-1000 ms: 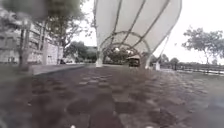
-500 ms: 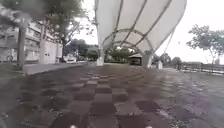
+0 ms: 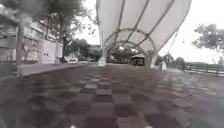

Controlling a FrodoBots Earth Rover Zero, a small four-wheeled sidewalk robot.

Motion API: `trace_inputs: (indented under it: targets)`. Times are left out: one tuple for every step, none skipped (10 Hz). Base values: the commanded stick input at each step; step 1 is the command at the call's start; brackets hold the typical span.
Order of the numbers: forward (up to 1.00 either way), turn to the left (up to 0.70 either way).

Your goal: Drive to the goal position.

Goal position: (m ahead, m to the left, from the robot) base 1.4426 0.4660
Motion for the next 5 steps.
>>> trace_inputs:
  targets:
    - [0.85, 0.0]
    - [0.85, 0.0]
    - [0.85, 0.0]
    - [0.85, 0.0]
    - [0.85, 0.0]
